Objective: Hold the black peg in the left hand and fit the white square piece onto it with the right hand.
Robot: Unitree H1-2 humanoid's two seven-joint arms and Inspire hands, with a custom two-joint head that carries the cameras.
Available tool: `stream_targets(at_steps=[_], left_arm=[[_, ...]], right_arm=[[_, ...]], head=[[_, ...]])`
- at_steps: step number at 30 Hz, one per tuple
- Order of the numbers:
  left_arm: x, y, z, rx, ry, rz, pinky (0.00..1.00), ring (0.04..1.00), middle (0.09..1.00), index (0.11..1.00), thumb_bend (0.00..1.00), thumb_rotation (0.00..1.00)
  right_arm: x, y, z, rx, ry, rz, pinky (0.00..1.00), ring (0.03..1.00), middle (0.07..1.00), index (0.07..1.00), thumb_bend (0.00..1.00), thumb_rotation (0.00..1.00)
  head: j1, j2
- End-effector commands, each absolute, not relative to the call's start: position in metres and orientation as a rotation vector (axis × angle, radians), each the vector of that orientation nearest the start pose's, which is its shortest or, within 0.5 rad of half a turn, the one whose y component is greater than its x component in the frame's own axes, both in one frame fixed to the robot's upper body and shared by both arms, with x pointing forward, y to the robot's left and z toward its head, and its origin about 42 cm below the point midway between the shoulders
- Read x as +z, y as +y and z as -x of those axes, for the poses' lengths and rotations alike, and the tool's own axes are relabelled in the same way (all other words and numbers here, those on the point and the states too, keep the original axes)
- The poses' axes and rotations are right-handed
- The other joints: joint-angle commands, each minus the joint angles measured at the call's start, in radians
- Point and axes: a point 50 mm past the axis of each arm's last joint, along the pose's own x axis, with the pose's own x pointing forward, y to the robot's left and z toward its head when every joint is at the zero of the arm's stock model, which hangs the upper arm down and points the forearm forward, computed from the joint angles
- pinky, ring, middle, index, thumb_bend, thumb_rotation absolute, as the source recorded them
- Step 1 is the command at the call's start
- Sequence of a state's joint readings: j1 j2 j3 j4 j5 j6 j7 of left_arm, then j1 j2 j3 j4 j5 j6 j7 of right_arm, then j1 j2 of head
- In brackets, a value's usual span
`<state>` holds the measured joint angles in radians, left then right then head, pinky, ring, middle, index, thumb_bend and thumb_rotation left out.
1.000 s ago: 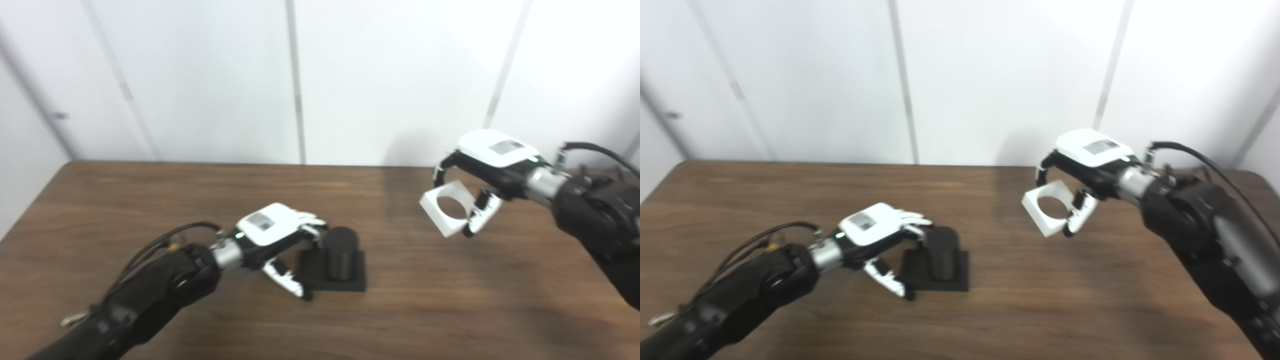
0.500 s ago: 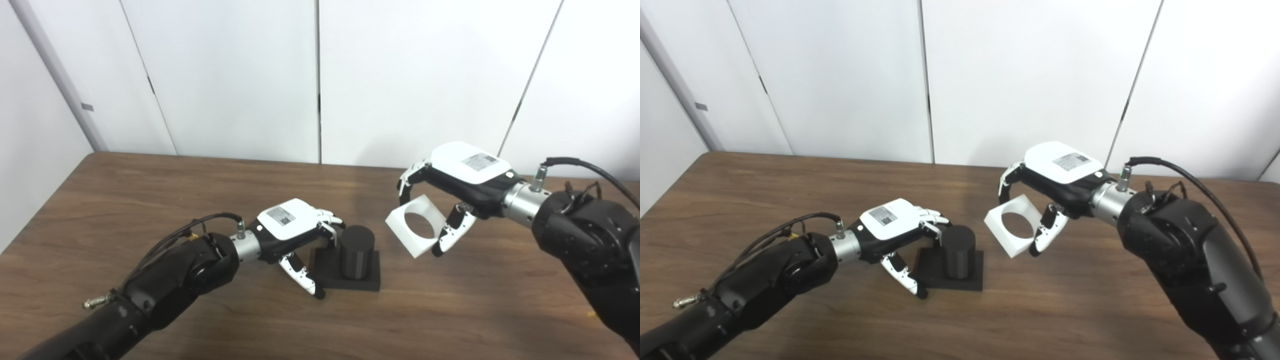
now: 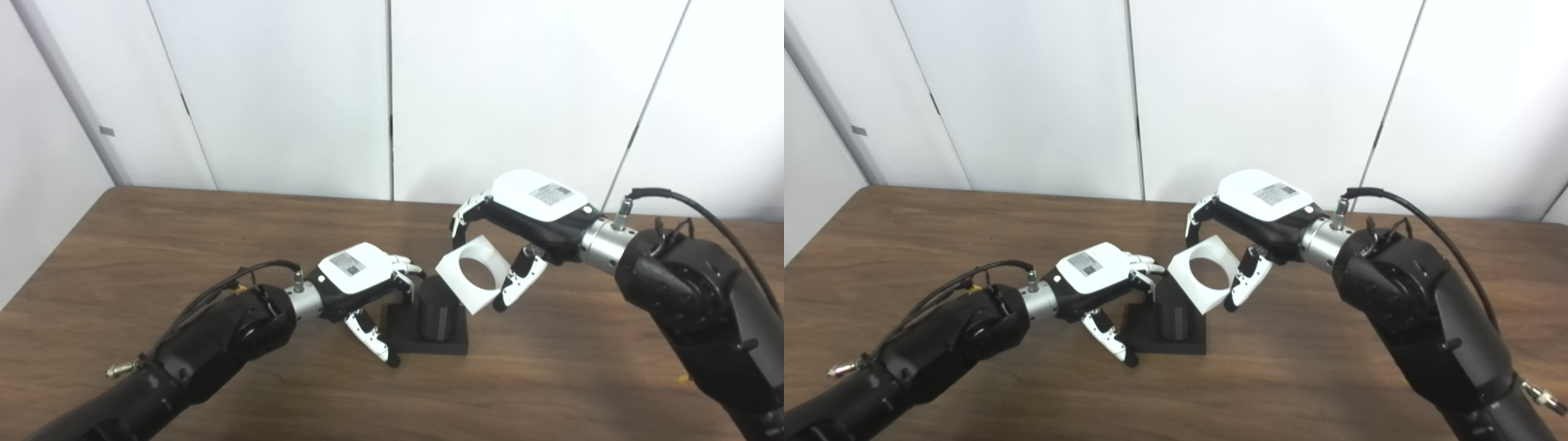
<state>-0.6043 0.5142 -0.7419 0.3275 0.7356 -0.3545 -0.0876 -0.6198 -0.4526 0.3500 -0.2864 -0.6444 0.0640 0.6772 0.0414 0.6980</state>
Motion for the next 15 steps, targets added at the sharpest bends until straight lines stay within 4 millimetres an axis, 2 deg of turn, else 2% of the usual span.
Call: stream_targets(at_steps=[1,15], left_arm=[[0.102,0.187,-0.377,-1.082,-0.385,-1.542,0.8,0.882,0.878,0.494,0.52,0.08],[0.105,0.187,-0.376,-1.083,-0.395,-1.529,0.81,0.886,0.88,0.494,0.52,0.08]], right_arm=[[0.347,-0.171,-0.382,0.649,-0.605,1.37,0.72,0.776,0.741,0.477,0.52,0.13],[0.331,-0.158,-0.385,0.71,-0.584,1.352,0.74,0.782,0.743,0.477,0.52,0.13]], head=[[-0.001,0.0],[0.01,0.006]])
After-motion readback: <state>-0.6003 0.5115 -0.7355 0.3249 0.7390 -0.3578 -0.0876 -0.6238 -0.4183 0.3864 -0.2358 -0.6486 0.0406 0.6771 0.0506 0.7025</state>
